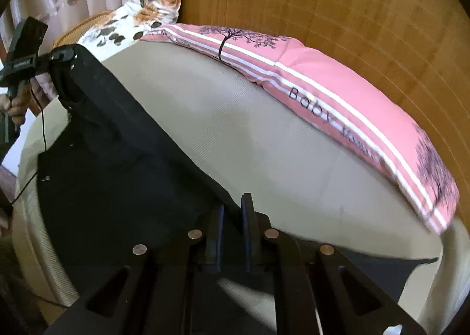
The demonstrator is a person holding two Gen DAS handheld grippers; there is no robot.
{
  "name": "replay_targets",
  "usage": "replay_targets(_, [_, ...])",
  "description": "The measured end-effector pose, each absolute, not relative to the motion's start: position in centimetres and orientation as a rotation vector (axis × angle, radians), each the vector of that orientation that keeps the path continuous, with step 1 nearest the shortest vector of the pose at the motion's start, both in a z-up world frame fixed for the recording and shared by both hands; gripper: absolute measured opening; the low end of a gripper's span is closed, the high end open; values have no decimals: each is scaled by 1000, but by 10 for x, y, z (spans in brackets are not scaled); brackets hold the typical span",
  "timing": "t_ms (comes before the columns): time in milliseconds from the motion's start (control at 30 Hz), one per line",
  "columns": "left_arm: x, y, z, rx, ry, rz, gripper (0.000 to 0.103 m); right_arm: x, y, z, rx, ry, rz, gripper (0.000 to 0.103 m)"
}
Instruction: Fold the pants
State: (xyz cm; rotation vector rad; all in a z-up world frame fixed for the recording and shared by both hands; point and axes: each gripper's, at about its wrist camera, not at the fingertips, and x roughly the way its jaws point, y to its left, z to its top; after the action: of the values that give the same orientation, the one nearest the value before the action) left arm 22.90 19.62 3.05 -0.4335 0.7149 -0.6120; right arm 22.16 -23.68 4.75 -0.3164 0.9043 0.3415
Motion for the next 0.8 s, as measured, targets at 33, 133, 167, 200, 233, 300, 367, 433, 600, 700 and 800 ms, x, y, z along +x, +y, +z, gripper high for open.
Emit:
replay_targets(33, [217, 195, 33, -417, 718, -630, 9, 207, -237, 48, -310, 902, 330, 8])
replay_targets(133, [187, 192, 33, -377, 741, -665, 9, 172, -234, 42, -261, 918, 315, 7])
replay_targets(167, [176, 192, 30, -360, 760, -674, 9, 160, -233, 37, -238, 930, 312, 7])
replay_targets(200, [167, 191, 26, -344, 778, -680, 9, 146, -232, 31, -218, 942, 311, 7])
replay_targets(233, [156, 190, 20, -325, 802, -685, 9, 138, -231, 27, -208, 953, 313, 7])
replay_targets(300, [138, 188, 5, -291, 865, -686, 9, 117, -230, 13, -165, 981, 308, 7])
replay_targets(367, [125, 187, -12, -287, 917, -691, 9, 103, -228, -4, -146, 1012, 304, 7])
replay_targets(433, [114, 182, -34, -236, 990, -691, 10, 95, -223, -26, -155, 1051, 293, 7])
replay_targets(600, [100, 173, -67, -150, 1107, -644, 15, 87, -210, -68, -199, 1095, 252, 7])
replay_targets(700, [95, 169, -61, -120, 1116, -607, 28, 92, -209, -76, -179, 1104, 223, 9])
replay_targets(800, [90, 172, -51, -105, 1126, -545, 48, 91, -204, -73, -170, 1088, 192, 21])
